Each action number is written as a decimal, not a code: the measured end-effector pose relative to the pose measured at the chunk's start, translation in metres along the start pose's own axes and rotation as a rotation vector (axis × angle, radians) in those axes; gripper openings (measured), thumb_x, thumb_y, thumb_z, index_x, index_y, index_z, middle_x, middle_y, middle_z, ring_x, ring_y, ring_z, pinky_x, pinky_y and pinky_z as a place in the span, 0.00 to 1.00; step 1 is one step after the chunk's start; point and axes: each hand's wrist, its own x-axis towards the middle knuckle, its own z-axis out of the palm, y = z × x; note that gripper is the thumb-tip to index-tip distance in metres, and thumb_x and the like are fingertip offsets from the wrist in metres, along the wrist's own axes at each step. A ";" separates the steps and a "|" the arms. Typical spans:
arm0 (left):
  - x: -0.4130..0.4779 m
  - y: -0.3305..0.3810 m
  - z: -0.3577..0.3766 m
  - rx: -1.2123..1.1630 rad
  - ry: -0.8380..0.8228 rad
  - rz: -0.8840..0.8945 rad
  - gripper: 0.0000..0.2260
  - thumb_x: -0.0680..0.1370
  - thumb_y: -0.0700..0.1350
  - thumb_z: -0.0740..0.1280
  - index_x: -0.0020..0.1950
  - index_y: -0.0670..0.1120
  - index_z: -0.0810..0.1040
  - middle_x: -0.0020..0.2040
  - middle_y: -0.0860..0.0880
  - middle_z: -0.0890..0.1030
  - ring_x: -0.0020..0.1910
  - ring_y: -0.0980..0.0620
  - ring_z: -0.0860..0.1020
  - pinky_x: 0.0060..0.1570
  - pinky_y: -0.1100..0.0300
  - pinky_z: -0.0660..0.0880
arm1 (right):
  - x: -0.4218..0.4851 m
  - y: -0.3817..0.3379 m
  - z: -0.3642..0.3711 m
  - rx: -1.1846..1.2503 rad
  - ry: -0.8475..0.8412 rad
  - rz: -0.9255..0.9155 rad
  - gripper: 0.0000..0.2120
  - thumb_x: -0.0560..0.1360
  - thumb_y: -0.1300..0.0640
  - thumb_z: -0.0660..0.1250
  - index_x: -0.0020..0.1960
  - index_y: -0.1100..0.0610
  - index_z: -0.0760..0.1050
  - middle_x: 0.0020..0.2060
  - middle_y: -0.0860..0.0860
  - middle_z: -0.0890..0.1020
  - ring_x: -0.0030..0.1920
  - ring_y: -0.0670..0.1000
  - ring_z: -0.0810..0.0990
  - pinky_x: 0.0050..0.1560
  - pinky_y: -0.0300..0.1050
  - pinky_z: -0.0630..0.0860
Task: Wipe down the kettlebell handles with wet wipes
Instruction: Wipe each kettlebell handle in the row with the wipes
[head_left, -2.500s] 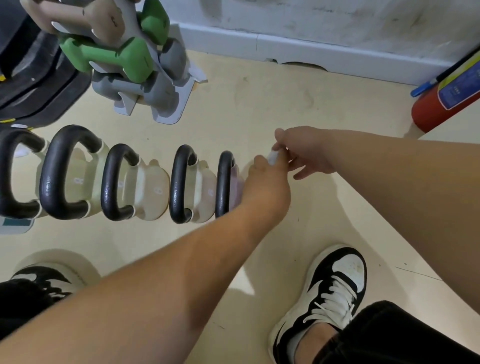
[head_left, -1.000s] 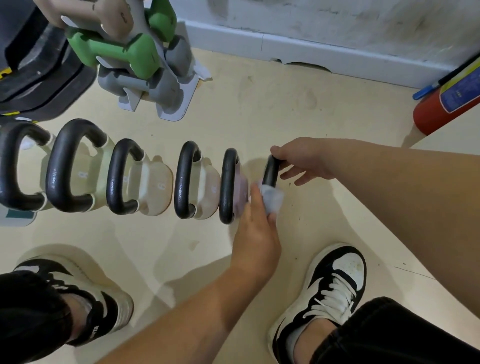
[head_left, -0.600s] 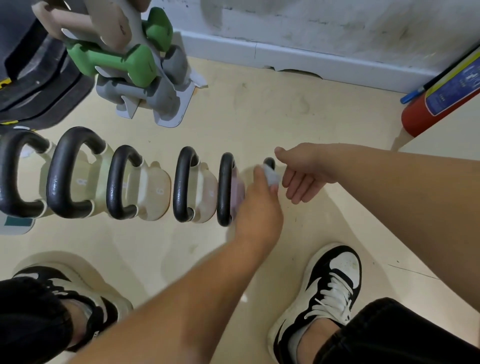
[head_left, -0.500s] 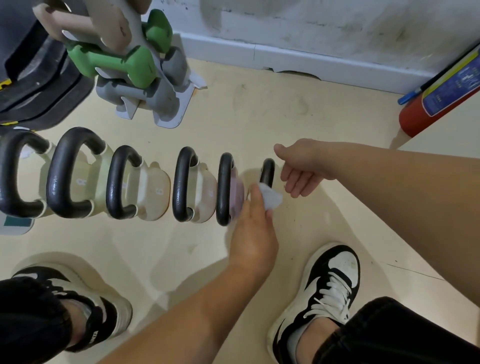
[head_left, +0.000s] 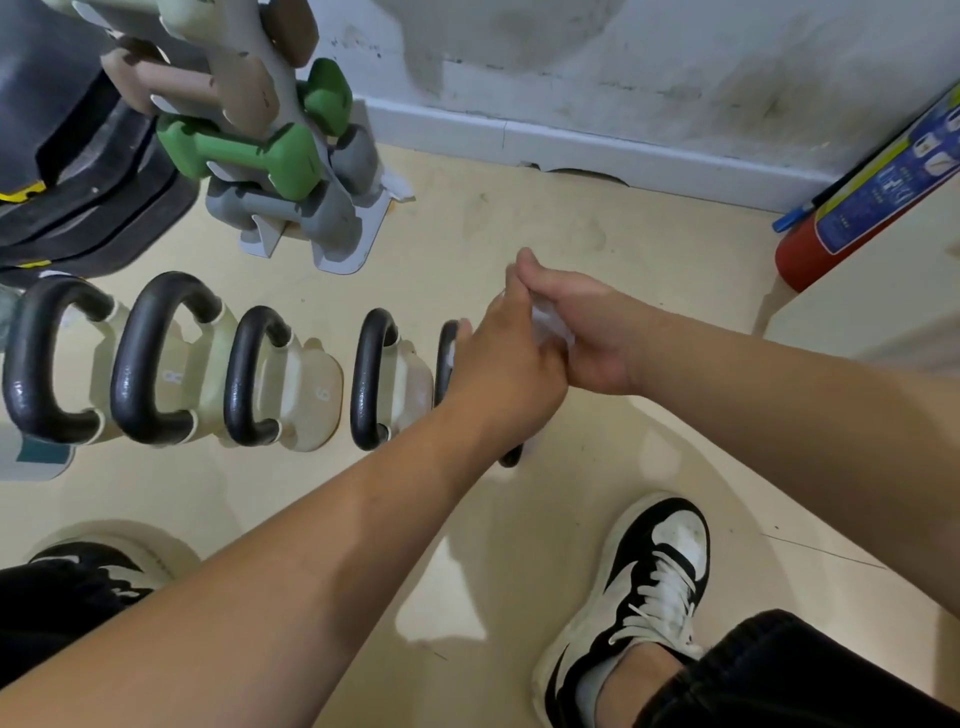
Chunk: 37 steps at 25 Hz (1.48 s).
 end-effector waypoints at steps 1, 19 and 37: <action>0.001 0.002 0.002 -0.003 -0.044 -0.007 0.37 0.81 0.46 0.61 0.83 0.56 0.40 0.76 0.51 0.69 0.72 0.51 0.71 0.73 0.46 0.66 | 0.001 0.002 -0.003 0.039 0.075 -0.011 0.18 0.81 0.46 0.64 0.56 0.61 0.79 0.49 0.53 0.86 0.51 0.52 0.86 0.55 0.47 0.80; -0.049 -0.085 0.030 -0.235 -0.156 -0.168 0.13 0.75 0.34 0.65 0.58 0.45 0.75 0.47 0.51 0.80 0.48 0.56 0.80 0.50 0.63 0.79 | 0.058 0.087 0.013 -1.374 0.482 -0.362 0.23 0.82 0.55 0.49 0.72 0.65 0.66 0.76 0.59 0.63 0.78 0.60 0.55 0.78 0.50 0.54; -0.064 -0.109 0.030 -0.320 -0.309 -0.367 0.13 0.78 0.36 0.58 0.56 0.51 0.76 0.44 0.48 0.75 0.42 0.52 0.74 0.41 0.62 0.72 | 0.031 0.077 -0.018 -1.969 0.150 -0.647 0.20 0.83 0.51 0.50 0.51 0.59 0.78 0.49 0.55 0.77 0.57 0.60 0.75 0.68 0.56 0.66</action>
